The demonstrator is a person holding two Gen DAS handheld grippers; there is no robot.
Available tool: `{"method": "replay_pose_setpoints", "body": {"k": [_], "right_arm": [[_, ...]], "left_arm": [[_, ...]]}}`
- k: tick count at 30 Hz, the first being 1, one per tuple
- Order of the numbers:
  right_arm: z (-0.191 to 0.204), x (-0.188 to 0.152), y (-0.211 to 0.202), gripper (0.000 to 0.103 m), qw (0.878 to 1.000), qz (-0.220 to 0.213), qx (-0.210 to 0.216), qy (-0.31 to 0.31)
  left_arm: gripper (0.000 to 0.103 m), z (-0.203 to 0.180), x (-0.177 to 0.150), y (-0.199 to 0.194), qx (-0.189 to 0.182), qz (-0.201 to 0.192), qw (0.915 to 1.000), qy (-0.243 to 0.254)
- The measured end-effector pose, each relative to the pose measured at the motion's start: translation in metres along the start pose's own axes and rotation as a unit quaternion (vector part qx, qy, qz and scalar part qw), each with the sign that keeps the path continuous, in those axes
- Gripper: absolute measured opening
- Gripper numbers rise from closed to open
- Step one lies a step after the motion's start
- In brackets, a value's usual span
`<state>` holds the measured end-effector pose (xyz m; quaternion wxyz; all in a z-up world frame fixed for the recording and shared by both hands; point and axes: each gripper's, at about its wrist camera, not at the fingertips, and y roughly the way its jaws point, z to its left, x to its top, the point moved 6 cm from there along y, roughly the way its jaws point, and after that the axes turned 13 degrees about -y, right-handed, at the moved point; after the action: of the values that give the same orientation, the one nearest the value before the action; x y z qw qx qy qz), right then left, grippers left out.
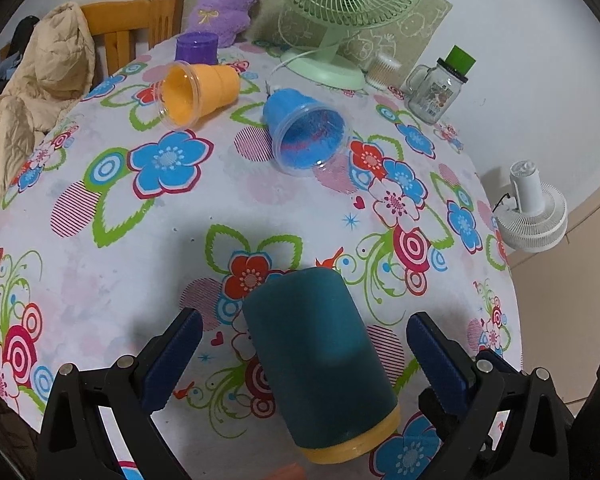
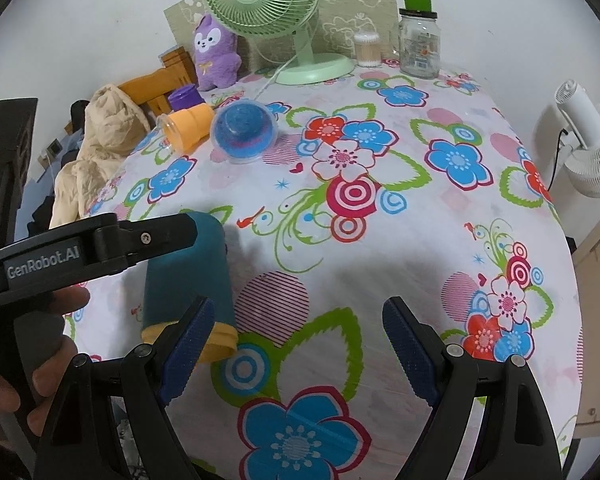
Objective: Flip cup upside down
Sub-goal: 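Carry the teal cup toward the left gripper with the right gripper, then grasp the teal cup with the left gripper while the right gripper holds it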
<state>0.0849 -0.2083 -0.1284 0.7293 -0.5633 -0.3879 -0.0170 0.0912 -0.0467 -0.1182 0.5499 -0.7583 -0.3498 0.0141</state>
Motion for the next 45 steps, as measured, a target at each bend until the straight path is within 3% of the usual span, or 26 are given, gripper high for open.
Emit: {"method": "replay_pose_setpoints", "body": {"k": [28,30,31,32,45], "right_arm": [[-0.013,-0.011,0.013,0.088,1.0,0.018,0.002,0.017],[-0.014,-0.011,0.014,0.088,1.0,0.019,0.002,0.02],[-0.014,-0.012,0.014,0.088,1.0,0.019,0.002,0.021],[-0.015,-0.012,0.014,0.088,1.0,0.02,0.003,0.022],[-0.014,-0.012,0.014,0.088,1.0,0.021,0.003,0.021]], "left_arm": [[0.103,0.006,-0.004,0.037,0.02,0.054,0.9981,-0.023],[0.097,0.006,-0.004,0.038,0.021,0.053,0.9981,-0.024],[0.086,0.005,-0.004,0.039,0.02,0.055,0.998,-0.023],[0.082,0.005,-0.005,0.04,0.019,0.06,0.9978,-0.02],[0.073,0.003,-0.005,0.038,0.007,0.063,0.9978,-0.02]]}}
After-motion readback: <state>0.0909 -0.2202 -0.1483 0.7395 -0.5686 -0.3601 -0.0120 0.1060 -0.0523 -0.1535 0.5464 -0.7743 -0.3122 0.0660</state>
